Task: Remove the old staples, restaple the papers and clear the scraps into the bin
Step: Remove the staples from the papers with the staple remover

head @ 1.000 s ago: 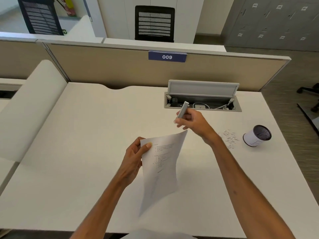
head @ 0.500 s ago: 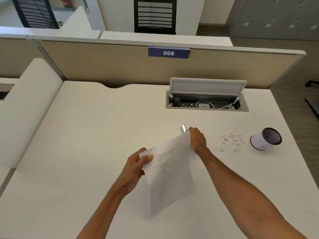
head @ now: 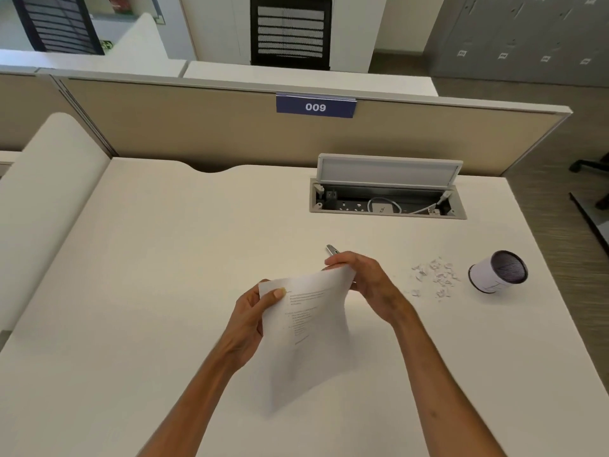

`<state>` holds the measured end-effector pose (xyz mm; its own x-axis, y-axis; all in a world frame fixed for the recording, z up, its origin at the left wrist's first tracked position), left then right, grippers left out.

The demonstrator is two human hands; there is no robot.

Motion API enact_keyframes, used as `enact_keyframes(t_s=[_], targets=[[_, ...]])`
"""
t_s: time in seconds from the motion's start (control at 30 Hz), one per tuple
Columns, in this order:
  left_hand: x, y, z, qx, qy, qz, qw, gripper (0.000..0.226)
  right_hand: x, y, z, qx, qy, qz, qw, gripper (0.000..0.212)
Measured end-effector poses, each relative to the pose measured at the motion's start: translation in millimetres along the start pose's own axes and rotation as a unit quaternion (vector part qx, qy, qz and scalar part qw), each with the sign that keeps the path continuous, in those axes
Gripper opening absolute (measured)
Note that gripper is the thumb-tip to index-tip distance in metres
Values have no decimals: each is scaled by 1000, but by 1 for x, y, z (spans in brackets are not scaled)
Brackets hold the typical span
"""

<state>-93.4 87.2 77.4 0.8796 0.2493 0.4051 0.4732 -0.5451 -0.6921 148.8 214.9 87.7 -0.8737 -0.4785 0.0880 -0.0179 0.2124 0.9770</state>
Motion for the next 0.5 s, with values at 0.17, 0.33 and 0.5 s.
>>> enact_keyframes(t_s=[0.17,0.33,0.5], targets=[[6,-3,-1,25,-43,-3,999,41,-5,32,-6,-88,-34,-111,989,18],[19,-6,-8,61,-46,9,997,45,24,80,-1,-133,96,-410,897,19],[30,-11,-21,73,-25,3,997,23,59,79,-3,-130,117,-455,873,10]])
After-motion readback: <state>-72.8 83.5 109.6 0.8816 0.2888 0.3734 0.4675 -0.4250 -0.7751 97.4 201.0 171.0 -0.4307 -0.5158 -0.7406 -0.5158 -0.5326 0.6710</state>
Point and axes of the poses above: each hand's wrist, its own z-axis towards the middle knuckle, its own x-axis out of the palm, y = z × x, the point moved 2 cm from there along z, towards the middle knuckle, and after that the axes turned 10 degrees about -x, right-handed, at the moved point
